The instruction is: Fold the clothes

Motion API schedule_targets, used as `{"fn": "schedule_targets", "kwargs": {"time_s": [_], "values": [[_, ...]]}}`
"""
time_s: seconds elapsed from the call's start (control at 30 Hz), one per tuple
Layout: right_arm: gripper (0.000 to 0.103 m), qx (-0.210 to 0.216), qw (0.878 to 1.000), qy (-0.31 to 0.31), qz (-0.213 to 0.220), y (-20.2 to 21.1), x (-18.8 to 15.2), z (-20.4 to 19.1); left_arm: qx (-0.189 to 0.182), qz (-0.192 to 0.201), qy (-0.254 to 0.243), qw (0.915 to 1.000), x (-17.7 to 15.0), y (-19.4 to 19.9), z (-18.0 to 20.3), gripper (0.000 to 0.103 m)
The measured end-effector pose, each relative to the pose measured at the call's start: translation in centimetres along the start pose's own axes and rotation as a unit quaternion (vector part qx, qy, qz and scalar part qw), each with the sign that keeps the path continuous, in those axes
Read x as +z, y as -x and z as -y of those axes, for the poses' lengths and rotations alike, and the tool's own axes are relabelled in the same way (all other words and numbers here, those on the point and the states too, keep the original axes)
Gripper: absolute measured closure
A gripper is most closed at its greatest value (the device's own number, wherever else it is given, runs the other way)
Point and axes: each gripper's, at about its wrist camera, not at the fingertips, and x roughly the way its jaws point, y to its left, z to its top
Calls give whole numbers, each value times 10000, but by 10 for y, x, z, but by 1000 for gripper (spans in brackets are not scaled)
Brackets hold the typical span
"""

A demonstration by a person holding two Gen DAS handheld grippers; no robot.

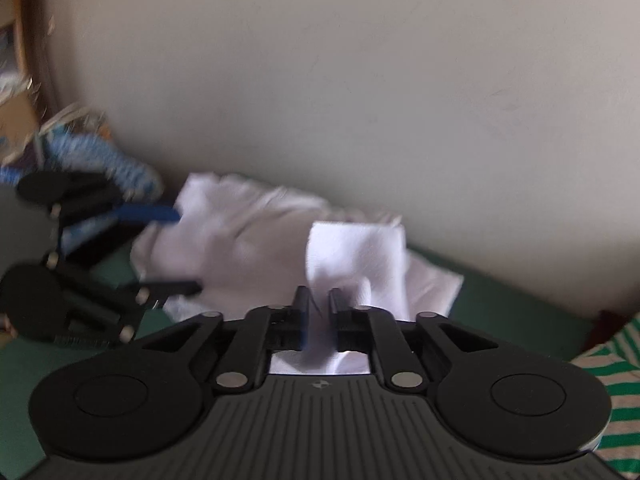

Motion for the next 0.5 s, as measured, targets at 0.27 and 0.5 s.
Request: {"fn": "schedule_targets", "kwargs": {"time_s": [0.27, 0.5], "values": [[92, -920, 9938, -551, 289, -5, -9, 21, 12, -28, -153, 9999, 0, -2, 6, 39], [59, -358, 9991, -57, 202, -27, -1, -5, -55, -14, -141, 9999, 3, -3, 7, 39]]}}
